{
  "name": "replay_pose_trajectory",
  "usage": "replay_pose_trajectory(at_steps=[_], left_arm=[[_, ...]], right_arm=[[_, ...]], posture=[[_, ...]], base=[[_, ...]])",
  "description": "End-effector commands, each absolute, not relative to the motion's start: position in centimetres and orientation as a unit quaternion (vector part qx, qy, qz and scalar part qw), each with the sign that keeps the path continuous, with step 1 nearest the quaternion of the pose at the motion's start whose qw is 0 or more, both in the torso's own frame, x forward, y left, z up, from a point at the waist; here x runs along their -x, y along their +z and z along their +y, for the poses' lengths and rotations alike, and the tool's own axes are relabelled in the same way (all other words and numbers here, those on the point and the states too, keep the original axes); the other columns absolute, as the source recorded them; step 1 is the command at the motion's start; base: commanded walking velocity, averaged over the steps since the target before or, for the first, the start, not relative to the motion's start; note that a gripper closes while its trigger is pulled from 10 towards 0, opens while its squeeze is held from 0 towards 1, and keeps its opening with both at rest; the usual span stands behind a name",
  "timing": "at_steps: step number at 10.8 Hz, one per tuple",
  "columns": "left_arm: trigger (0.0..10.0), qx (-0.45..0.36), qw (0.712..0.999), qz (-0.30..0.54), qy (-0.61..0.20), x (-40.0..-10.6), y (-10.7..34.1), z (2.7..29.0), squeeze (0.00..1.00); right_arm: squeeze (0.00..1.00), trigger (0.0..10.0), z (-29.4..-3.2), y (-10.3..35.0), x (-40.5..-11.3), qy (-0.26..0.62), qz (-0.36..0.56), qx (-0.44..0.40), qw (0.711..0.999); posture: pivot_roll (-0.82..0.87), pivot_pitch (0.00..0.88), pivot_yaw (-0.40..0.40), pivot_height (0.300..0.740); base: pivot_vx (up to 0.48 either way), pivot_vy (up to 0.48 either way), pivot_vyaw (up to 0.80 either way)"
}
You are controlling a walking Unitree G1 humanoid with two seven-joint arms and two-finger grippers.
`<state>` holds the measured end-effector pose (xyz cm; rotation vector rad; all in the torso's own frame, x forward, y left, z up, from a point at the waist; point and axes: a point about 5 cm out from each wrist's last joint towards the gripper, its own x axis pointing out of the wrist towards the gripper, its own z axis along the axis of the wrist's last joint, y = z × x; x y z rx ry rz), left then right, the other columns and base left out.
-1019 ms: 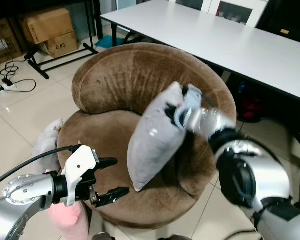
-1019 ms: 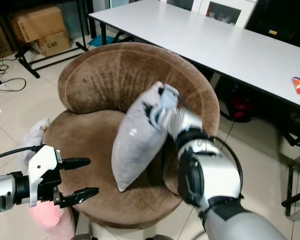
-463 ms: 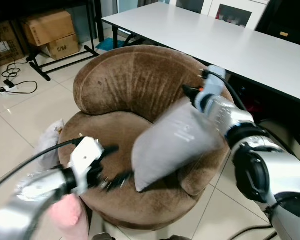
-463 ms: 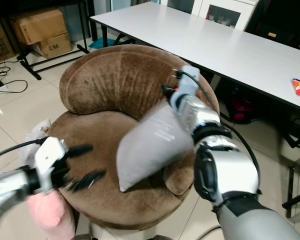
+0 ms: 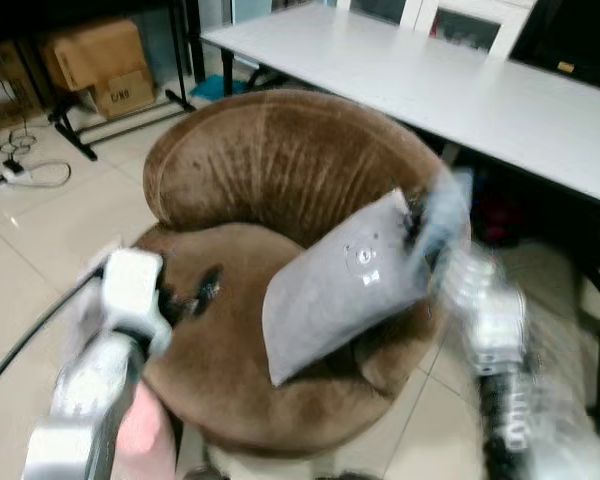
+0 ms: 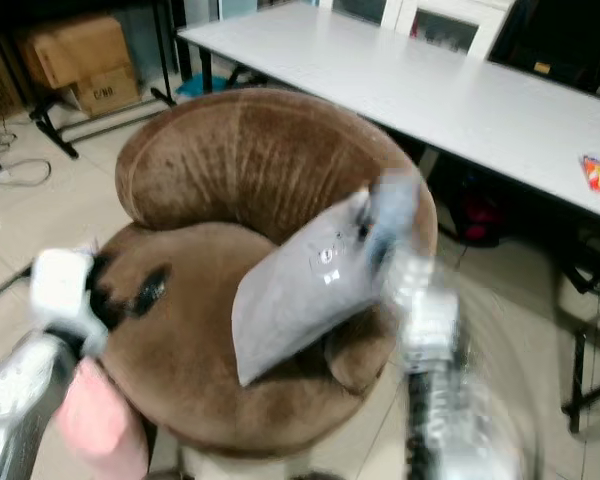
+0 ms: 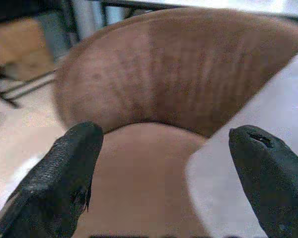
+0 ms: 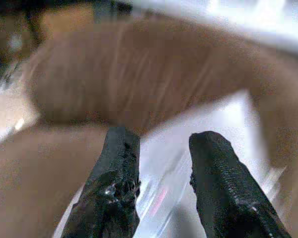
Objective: Move the pillow to the sofa from floor
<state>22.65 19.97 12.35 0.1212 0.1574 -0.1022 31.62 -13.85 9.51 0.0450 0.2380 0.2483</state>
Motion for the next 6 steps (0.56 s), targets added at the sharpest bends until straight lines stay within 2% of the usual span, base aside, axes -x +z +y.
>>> replay_pose_trajectory(at_steps=[1, 2, 3, 5, 6], left_arm=[[10.0, -0.059, 0.995, 0.077, -0.018, -22.3, 12.7, 20.1, 0.0], [10.0, -0.021, 0.998, 0.065, -0.006, -21.9, 12.7, 20.0, 0.0], [10.0, -0.029, 0.999, 0.045, -0.001, -21.8, 12.8, 19.9, 0.0], [10.0, -0.09, 0.994, 0.052, 0.026, -21.4, 12.0, 20.0, 0.0], [10.0, -0.096, 0.993, 0.052, 0.035, -21.3, 12.2, 20.2, 0.0]], right_arm=[[0.0, 10.0, -14.0, 11.4, -31.1, 0.117, 0.087, -0.012, 0.989], [0.0, 10.0, -13.9, 10.2, -28.9, 0.117, 0.1, -0.003, 0.988], [0.0, 10.0, -13.8, 9.4, -27.8, 0.097, 0.131, -0.004, 0.987], [0.0, 10.0, -13.4, 9.4, -27.4, 0.081, 0.152, 0.0, 0.985], [0.0, 10.0, -13.7, 9.9, -26.9, 0.074, 0.147, 0.001, 0.986]], posture=[[-0.02, 0.0, -0.066, 0.74], [-0.01, 0.0, -0.066, 0.74], [-0.01, 0.0, -0.079, 0.74], [-0.01, 0.0, -0.068, 0.74], [-0.01, 0.0, -0.06, 0.74]], base=[[0.0, 0.0, 0.0], [0.0, 0.0, 0.0], [0.0, 0.0, 0.0], [0.0, 0.0, 0.0], [-0.244, 0.0, 0.0]])
